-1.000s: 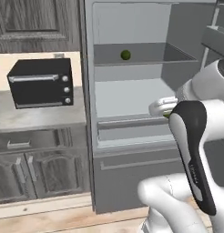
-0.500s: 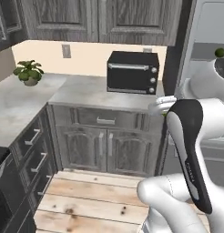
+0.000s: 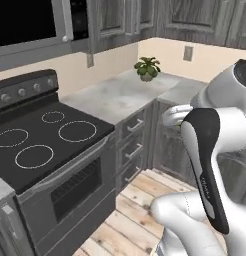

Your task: Grab the limes from the fridge, place them in the blender, close the lid, and turn on the blender to create a marinade.

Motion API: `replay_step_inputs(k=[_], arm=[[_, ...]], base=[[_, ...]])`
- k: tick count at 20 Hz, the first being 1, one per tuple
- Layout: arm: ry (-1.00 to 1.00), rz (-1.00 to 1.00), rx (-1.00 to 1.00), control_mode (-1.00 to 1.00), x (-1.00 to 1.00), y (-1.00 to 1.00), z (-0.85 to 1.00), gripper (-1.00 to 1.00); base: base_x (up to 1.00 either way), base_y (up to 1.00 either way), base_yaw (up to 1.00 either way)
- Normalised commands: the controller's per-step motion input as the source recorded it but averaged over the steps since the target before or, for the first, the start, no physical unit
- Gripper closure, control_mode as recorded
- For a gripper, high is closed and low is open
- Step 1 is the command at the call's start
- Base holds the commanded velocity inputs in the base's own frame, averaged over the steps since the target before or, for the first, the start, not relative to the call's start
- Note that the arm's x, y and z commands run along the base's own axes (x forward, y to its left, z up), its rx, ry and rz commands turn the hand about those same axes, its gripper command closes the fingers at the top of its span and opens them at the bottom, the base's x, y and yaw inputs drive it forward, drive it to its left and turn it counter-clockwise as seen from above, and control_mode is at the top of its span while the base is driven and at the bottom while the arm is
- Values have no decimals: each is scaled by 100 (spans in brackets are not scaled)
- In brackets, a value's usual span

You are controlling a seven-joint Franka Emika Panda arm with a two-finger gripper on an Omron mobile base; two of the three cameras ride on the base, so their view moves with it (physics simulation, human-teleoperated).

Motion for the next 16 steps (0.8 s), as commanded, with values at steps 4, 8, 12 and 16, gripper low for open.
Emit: replay_step_inputs(k=[4,8,12,16], arm=[[0,0,0,100,0,0,0,100],[0,0,0,100,0,0,0,100],[0,0,0,100,0,0,0,100],[0,0,0,100,0,0,0,100]], base=[[-15,29,88],[-14,21,91],[-21,22,89],[-20,17,90]])
